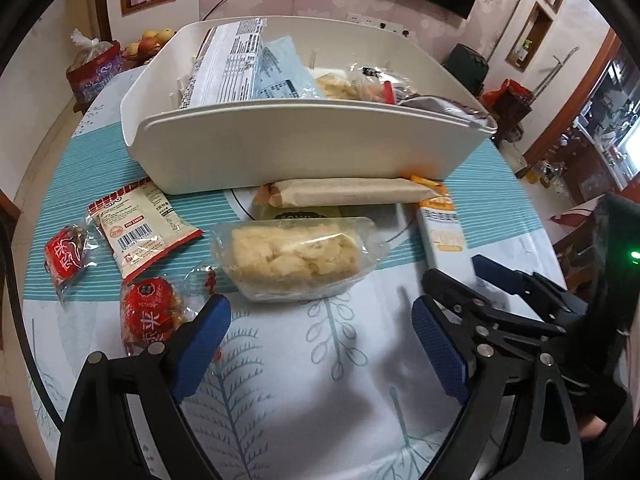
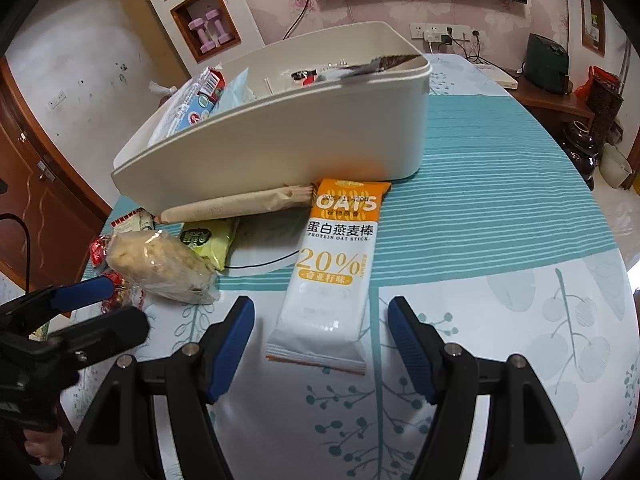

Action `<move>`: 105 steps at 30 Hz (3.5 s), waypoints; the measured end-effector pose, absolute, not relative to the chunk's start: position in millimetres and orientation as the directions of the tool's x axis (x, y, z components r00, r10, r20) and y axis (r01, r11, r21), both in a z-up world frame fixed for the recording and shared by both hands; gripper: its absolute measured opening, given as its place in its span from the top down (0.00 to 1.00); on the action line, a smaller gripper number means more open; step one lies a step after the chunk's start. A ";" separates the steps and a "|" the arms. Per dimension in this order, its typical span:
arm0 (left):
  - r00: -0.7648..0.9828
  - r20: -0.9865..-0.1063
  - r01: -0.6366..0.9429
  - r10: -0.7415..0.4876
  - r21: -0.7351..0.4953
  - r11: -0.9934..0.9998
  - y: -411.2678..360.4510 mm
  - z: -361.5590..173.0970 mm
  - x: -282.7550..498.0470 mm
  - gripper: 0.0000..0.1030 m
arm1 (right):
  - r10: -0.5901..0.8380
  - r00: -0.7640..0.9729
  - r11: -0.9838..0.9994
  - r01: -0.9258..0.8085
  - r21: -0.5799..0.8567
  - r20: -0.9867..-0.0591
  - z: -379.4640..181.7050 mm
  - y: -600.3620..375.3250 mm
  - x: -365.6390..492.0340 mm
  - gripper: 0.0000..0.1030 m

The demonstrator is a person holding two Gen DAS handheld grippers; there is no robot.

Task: Organize snacks
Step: 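Grasp the clear puffed-bread bag with left tool while right tool grasps the OATS bar, then carry the bread bag and OATS bar over the white tray and open both tools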

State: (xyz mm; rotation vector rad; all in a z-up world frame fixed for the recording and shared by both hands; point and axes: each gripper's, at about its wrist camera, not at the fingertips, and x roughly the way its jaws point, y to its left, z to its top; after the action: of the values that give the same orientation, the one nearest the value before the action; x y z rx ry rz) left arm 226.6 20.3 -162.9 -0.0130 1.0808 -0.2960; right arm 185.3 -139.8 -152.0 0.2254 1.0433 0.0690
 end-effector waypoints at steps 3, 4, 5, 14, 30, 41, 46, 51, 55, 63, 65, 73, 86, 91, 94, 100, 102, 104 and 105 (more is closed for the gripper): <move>0.433 -0.868 0.222 -0.243 -0.158 0.962 19.1 -169.3 230.9 0.11 | 0.149 0.506 0.980 0.038 0.194 -0.850 -153.3 -137.5 185.9 0.32; 0.431 -0.869 0.219 -0.242 -0.159 0.963 18.9 -170.9 232.1 0.11 | 0.143 0.507 0.982 0.033 0.185 -0.850 -153.6 -136.1 186.2 0.32; 0.433 -0.869 0.216 -0.239 -0.157 0.964 19.5 -172.6 232.7 0.11 | 0.138 0.508 0.984 0.029 0.177 -0.850 -153.9 -134.7 186.4 0.32; 0.487 -0.852 0.156 -0.192 -0.131 0.979 19.1 -177.3 249.5 0.11 | 0.081 0.518 0.995 0.010 0.101 -0.851 -155.1 -127.4 188.8 0.32; 0.514 -0.839 0.133 -0.177 -0.126 0.983 11.7 -188.6 264.3 0.14 | -0.032 0.538 0.999 0.001 -0.037 -0.842 -160.3 -106.9 186.4 0.32; 0.526 -0.825 0.139 -0.206 -0.156 0.978 17.2 -186.0 257.1 0.30 | -0.045 0.544 0.999 0.023 -0.039 -0.838 -158.2 -112.9 184.4 0.41; 0.522 -0.827 0.145 -0.211 -0.158 0.977 20.3 -183.7 252.1 0.31 | -0.056 0.544 0.998 0.031 -0.046 -0.837 -156.8 -114.6 184.9 0.47; 0.516 -0.827 0.163 -0.222 -0.159 0.974 19.0 -179.6 245.3 0.32 | -0.069 0.546 0.997 0.058 -0.045 -0.835 -155.3 -120.9 184.1 0.56; 0.529 -0.821 0.165 -0.213 -0.146 0.975 21.4 -170.1 235.7 0.32 | -0.075 0.539 0.997 0.063 -0.049 -0.839 -155.2 -119.9 183.8 0.57; 0.545 -0.807 0.203 -0.227 -0.136 0.970 22.9 -144.0 212.5 0.32 | -0.092 0.519 0.995 0.084 -0.056 -0.850 -151.3 -128.7 170.7 0.59; 0.549 -0.804 0.212 -0.229 -0.131 0.968 24.1 -137.6 209.0 0.32 | -0.101 0.519 0.993 0.099 -0.058 -0.849 -147.3 -133.9 167.3 0.59; 0.595 -0.766 0.263 -0.244 -0.102 0.959 22.8 -104.3 195.0 0.32 | -0.151 0.564 0.985 0.159 -0.074 -0.811 -117.0 -156.1 156.1 0.59; 0.674 -0.696 0.293 -0.247 -0.055 0.955 5.4 -50.8 226.4 0.32 | -0.190 0.681 0.980 0.170 -0.099 -0.708 -57.8 -172.7 173.7 0.59; 0.684 -0.686 0.300 -0.251 -0.049 0.953 0.5 -43.7 247.7 0.31 | -0.169 0.721 0.985 0.142 -0.095 -0.672 -43.3 -170.3 195.3 0.59; 0.688 -0.682 0.295 -0.247 -0.047 0.954 -1.3 -42.9 262.4 0.31 | -0.156 0.740 0.988 0.128 -0.091 -0.655 -38.5 -168.0 208.5 0.59; 0.698 -0.674 0.282 -0.243 -0.053 0.958 -4.1 -48.0 298.1 0.31 | -0.132 0.769 0.991 0.101 -0.085 -0.626 -33.5 -165.6 239.2 0.59; 0.696 -0.677 0.277 -0.240 -0.055 0.959 -5.8 -51.3 311.6 0.31 | -0.130 0.775 0.991 0.094 -0.090 -0.619 -33.7 -164.8 248.4 0.59; 0.691 -0.683 0.271 -0.236 -0.058 0.961 -7.0 -54.1 322.6 0.31 | -0.125 0.779 0.992 0.084 -0.095 -0.614 -35.3 -165.1 259.2 0.59; 0.688 -0.686 0.269 -0.238 -0.064 0.961 -8.1 -56.3 330.0 0.31 | -0.123 0.781 0.992 0.080 -0.097 -0.612 -36.8 -165.2 264.7 0.59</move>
State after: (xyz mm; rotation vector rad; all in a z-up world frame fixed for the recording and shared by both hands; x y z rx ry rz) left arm 330.0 -8.1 -56.3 0.0427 0.7613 -0.2834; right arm 264.7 -165.2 -36.8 -0.0668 0.6657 -0.1093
